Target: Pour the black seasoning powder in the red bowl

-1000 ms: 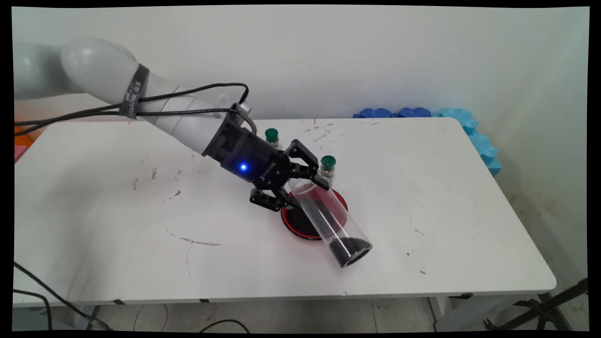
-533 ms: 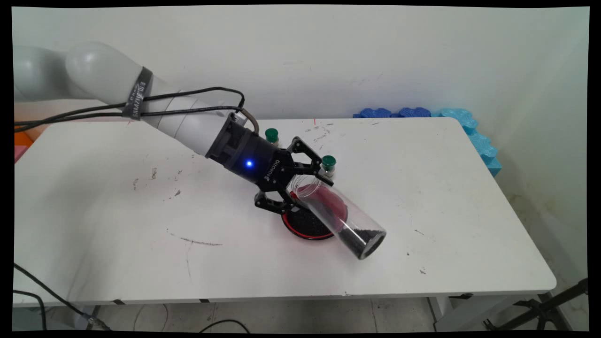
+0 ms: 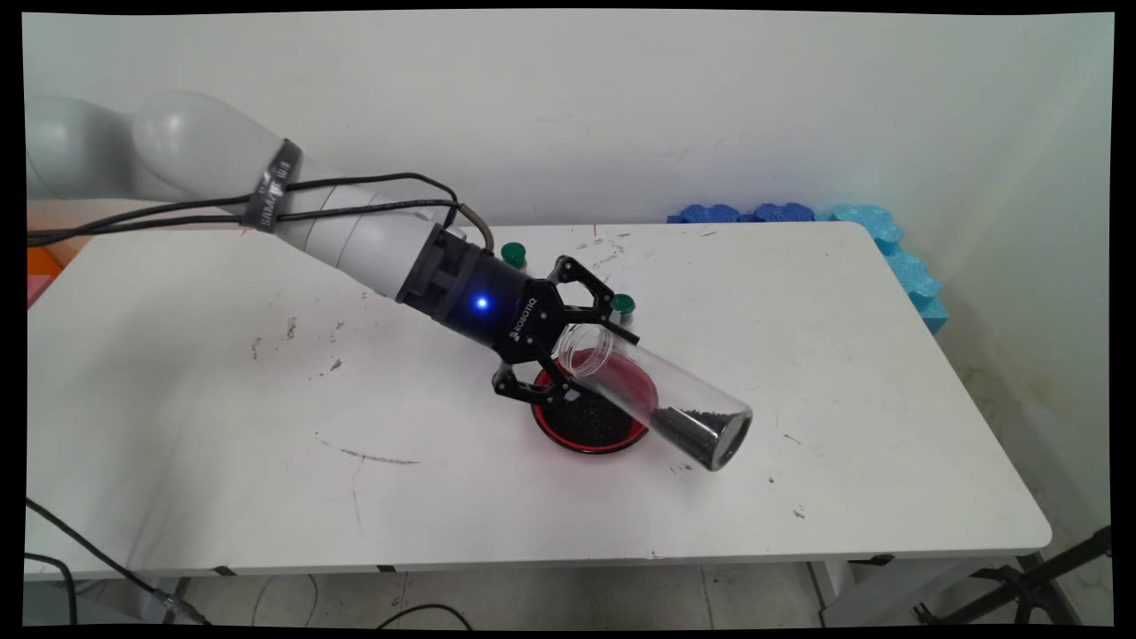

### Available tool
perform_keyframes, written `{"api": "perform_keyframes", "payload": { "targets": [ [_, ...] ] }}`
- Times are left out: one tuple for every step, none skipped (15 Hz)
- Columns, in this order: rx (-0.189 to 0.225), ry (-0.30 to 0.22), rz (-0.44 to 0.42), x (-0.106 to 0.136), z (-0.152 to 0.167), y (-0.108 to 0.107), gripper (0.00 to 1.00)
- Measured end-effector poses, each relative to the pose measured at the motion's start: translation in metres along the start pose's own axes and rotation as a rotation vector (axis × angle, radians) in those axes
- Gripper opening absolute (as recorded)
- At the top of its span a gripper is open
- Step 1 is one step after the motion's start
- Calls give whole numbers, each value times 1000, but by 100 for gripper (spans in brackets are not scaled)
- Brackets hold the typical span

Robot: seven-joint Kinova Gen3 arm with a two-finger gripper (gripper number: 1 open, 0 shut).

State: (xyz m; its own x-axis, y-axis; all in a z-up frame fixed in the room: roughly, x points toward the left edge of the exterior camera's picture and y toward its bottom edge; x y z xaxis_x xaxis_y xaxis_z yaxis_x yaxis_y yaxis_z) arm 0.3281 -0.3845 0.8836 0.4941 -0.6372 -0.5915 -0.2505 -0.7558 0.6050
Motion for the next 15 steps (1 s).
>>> {"api": "perform_keyframes", "payload": {
  "targets": [
    [-5, -5, -15, 0, 1, 0, 0],
    [-9, -9, -31, 1, 1, -1, 0],
    [-14, -14, -47, 1, 1, -2, 0],
    [-18, -17, -62, 2, 2, -2, 0],
    [-22, -21, -79, 3, 2, -3, 0],
    [-27, -24, -96, 4, 3, -3, 0],
    [-31, -27, -110, 5, 3, -4, 0],
    [-35, -30, -126, 6, 3, -5, 0],
    [-38, -34, -141, 7, 3, -5, 0],
    [-42, -37, -154, 8, 3, -6, 0],
    [-45, -41, -169, 8, 3, -7, 0],
    [-48, -45, -183, 9, 3, -7, 0],
    [-51, -49, -194, 10, 4, -8, 0],
    [-54, -53, -206, 10, 4, -9, 0],
    [-58, -57, -218, 11, 4, -9, 0]
  ]
}}
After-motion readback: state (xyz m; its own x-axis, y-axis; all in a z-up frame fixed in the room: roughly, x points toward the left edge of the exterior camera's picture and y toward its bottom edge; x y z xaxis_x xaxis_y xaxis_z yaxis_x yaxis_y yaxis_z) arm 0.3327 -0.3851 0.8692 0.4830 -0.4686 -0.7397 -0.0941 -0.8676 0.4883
